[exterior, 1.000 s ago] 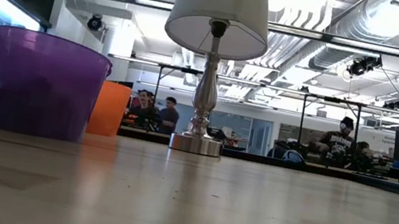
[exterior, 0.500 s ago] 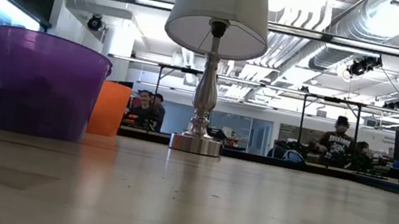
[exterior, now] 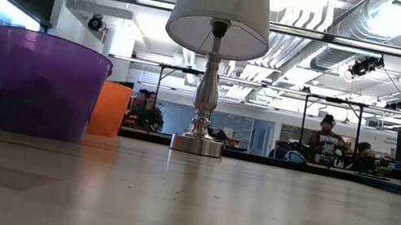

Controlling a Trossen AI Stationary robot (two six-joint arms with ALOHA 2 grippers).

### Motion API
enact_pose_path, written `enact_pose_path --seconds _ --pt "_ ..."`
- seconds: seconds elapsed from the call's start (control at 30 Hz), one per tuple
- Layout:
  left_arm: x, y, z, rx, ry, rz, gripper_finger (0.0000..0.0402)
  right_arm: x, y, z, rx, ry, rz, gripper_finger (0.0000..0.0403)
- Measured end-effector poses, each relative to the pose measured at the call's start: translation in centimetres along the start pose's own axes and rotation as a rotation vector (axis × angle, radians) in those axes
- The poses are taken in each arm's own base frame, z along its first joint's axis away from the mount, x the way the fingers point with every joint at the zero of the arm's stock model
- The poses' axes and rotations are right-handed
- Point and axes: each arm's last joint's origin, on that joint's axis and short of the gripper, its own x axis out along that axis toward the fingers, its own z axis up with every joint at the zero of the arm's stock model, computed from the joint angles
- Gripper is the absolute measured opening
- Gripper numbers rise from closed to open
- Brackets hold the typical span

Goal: Sort candy
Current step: Put the orange chocolate into the black bucket

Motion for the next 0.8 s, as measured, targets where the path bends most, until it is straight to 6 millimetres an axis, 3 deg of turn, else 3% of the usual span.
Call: enact_pose_path --seconds 0.23,0.53,0.7,0.8 --pt "0.0 0.0 0.0 0.001 -0.002 0.003 0.0062 1.2 0.1 0.5 0.011 0.047 -0.020 0.0198" --pt "-0.1 -0.1 -0.2 0.022 0.005 0.020 0.0062 0.9 -0.4 1.8 0.061 0.078 -0.018 0.0018" --pt "-0.4 -0.4 -1.2 0.033 0.070 0.029 0.0062 0.4 -1.1 3.6 0.043 0.059 -0.035 0.0028" --pt "-0.5 -0.5 -1.9 0.049 0.106 0.074 0.0062 -0.2 -1.9 5.6 0.003 0.022 -0.036 0.0010"
